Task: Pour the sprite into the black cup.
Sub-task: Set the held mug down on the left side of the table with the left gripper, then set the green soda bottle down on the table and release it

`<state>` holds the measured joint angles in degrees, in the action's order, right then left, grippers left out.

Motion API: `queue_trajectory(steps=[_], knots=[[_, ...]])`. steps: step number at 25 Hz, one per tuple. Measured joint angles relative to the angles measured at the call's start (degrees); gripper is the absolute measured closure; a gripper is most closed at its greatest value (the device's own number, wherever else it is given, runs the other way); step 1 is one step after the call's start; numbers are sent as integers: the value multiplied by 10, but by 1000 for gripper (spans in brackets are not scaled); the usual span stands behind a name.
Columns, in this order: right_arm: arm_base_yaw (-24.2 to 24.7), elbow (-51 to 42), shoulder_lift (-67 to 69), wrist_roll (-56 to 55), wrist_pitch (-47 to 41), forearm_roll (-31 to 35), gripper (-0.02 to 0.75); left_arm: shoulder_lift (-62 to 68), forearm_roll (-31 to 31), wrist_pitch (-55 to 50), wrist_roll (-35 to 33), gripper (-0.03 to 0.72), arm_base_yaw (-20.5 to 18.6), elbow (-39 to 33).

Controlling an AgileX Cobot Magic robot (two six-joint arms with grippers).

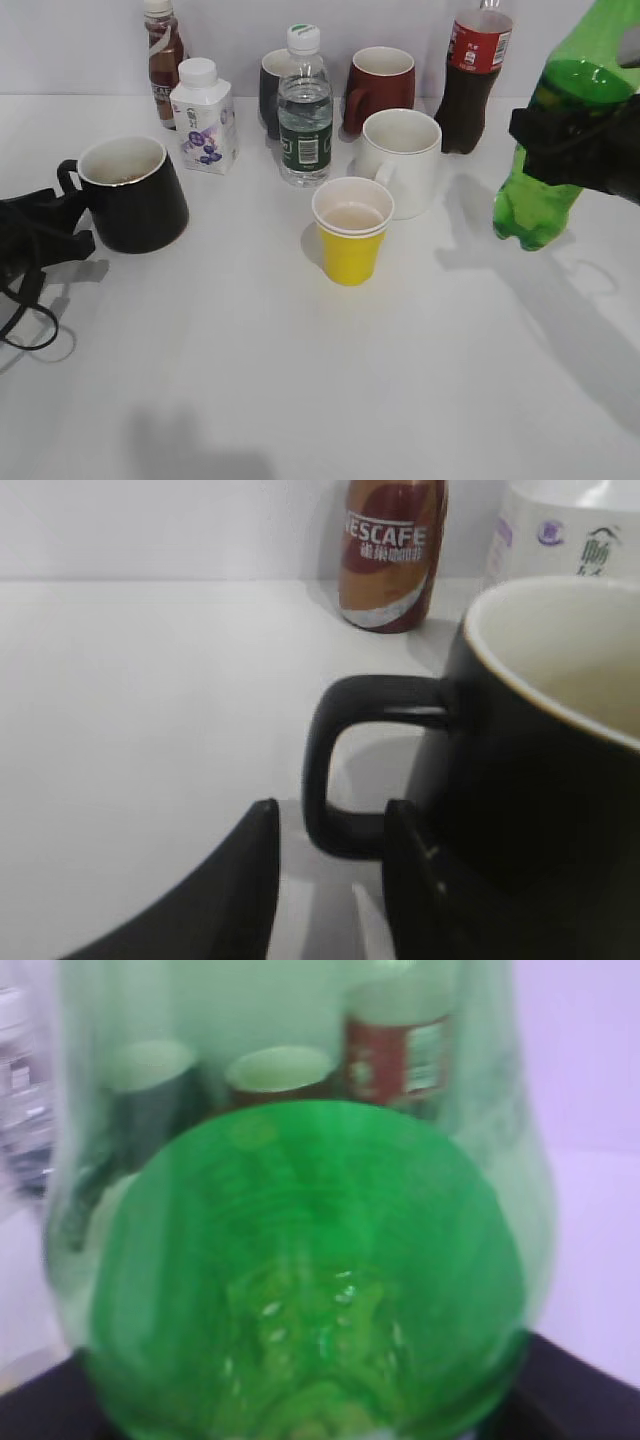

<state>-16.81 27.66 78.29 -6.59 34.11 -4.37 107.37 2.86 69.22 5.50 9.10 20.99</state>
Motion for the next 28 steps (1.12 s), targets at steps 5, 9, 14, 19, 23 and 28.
queue_trajectory(steps=[5,9,14,19,23,28], knots=[[0,0,23,92,57,114,325,-50,-1,0,0,401,0,-38],[0,0,70,106,89,164,325,-91,-1,0,0,399,0,-73],[0,0,115,111,91,165,325,-134,-1,0,0,399,0,-106],[0,0,121,112,101,165,172,-161,3,0,0,399,0,-115],[0,0,121,129,131,165,97,-185,11,0,0,399,0,-118],[0,0,100,165,172,158,97,-254,13,-45,0,399,0,-118]])
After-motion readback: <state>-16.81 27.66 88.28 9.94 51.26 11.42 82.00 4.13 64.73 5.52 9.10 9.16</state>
